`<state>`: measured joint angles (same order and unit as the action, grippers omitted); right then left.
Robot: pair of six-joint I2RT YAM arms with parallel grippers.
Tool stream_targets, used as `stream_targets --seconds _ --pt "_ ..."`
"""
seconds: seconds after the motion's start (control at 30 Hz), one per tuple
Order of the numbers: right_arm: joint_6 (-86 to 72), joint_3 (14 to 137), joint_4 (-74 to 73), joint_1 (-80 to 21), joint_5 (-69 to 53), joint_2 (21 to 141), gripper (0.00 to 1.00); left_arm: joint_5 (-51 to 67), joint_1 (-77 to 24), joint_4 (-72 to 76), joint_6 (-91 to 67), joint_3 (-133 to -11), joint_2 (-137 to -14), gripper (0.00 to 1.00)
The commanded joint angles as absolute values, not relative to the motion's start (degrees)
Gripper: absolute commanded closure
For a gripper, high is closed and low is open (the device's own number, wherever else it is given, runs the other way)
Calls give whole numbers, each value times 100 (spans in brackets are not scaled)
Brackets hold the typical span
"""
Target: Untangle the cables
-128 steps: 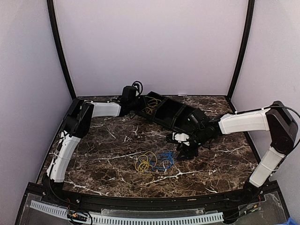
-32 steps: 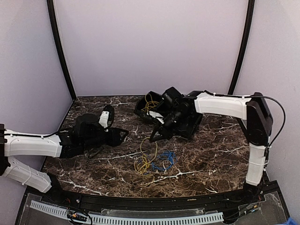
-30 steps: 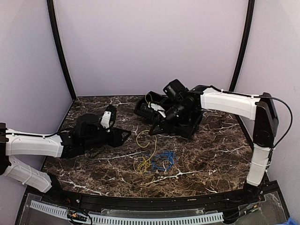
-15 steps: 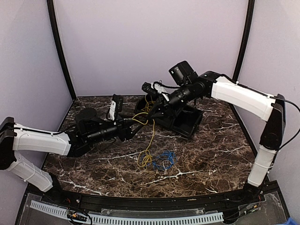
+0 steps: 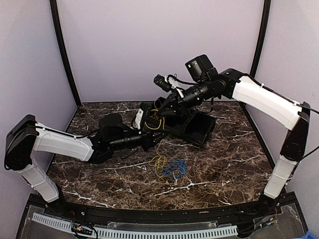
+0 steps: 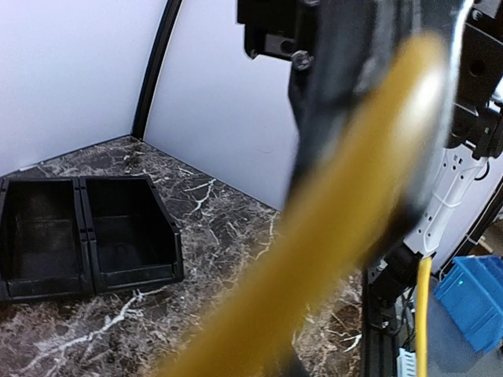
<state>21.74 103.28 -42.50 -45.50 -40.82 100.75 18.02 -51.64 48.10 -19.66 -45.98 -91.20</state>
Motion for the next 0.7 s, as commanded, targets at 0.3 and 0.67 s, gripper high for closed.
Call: stream_targets --seconds 0.3,0.67 --pt "2417 8003 -2629 -4522 -3630 9182 36 962 -5184 4825 -2039 -4521 -8264 100" --pt "2235 7926 -1485 -4883 -3851 9983 24 -468 -5180 4330 -1998 -4281 -7410 100"
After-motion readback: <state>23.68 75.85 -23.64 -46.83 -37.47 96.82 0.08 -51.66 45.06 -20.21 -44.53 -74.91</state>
